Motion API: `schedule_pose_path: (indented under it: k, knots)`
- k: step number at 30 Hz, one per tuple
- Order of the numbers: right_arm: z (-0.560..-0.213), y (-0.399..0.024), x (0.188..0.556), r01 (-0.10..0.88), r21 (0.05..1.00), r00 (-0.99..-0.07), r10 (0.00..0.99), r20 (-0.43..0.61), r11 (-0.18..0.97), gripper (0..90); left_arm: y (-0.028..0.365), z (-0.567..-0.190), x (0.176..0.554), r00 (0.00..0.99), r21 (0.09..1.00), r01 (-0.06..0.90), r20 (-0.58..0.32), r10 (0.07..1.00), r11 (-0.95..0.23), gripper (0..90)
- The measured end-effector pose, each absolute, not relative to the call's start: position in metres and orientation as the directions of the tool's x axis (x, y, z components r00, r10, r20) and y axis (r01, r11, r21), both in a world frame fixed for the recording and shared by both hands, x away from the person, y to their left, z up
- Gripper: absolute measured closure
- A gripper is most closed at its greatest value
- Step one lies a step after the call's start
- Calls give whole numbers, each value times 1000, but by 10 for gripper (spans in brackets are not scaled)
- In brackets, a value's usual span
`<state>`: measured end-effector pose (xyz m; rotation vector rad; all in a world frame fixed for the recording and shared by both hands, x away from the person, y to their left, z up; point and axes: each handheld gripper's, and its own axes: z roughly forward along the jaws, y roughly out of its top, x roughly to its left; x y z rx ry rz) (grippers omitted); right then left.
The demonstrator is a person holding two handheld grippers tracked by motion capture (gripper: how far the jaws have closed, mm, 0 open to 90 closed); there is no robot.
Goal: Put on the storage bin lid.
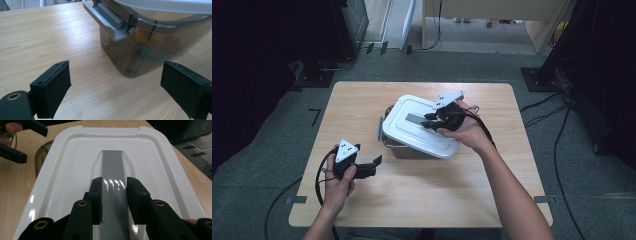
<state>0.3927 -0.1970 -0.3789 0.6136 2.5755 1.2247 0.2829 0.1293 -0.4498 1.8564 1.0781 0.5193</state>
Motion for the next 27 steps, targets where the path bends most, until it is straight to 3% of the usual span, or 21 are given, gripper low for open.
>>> schedule_pose_path:
  k: [8,11,14,17,23,27]
  knots:
    - [-384,-196,399,263,790,-913,406,20,553,675,124,-445,285,544,865,456,-85,835,-209,92]
    - [-382,-198,400,283,807,-902,431,40,518,531,120,-443,286,549,870,448,-86,831,-206,92]
    - [-375,-203,398,285,836,-895,442,57,469,511,118,-440,287,555,875,439,-86,827,-204,92]
    - [-367,-210,393,289,857,-874,483,55,426,562,116,-436,289,562,882,430,-93,822,-194,92]
    - [-362,-244,377,361,878,-736,674,62,314,731,113,-431,294,589,893,411,-106,801,-183,92]
    - [-371,-271,361,413,878,-626,775,81,242,751,111,-430,299,611,900,396,-109,784,-184,92]
